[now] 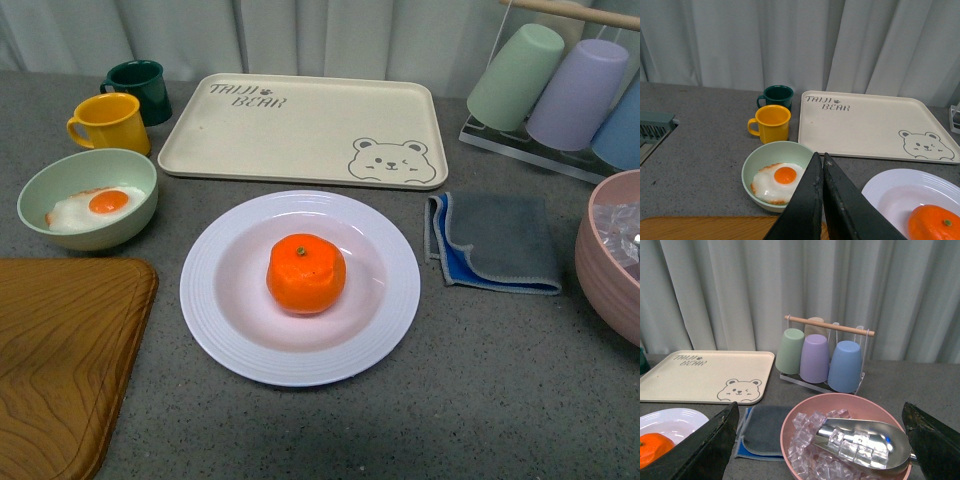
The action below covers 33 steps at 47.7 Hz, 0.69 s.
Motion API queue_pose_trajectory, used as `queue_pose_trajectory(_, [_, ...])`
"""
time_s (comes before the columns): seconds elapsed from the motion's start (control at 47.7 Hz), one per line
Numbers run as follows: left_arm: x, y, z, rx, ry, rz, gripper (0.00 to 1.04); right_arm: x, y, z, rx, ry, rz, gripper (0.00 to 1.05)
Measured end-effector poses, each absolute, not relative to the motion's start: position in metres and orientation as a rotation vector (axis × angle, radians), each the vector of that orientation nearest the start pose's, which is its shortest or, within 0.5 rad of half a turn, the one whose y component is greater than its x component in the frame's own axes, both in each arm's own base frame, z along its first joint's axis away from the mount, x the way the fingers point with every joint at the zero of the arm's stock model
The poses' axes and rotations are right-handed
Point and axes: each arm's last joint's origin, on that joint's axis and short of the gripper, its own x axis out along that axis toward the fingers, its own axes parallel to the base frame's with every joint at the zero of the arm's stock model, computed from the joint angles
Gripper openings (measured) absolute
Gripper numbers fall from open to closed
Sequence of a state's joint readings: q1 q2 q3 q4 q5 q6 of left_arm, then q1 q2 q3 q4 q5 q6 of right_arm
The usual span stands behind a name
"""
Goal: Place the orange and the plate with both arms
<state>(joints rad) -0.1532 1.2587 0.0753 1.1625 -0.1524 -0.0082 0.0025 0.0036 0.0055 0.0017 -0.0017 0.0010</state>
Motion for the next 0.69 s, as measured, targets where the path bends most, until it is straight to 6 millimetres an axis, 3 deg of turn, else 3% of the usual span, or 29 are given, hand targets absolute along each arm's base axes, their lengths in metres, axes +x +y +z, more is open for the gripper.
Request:
queue_pose_trajectory(0.252, [0.162,-0.014,0.163,-0.007,0.010,-0.004,0.04,0.098,0.000,0.165,0.001,-0.004,0.004,0.95])
queue_pose_trajectory(0.462, [0.148,-0.001,0.163,-0.007,0.014,-0.001,0.04,0.098,0.000,0.165,0.001,-0.003,0.004,0.95])
queue_pose_trajectory(0.692, [0.138,0.000,0.169,-0.007,-0.007,-0.001,0.04,0.098,0.000,0.165,0.001,-0.004,0.004,0.95])
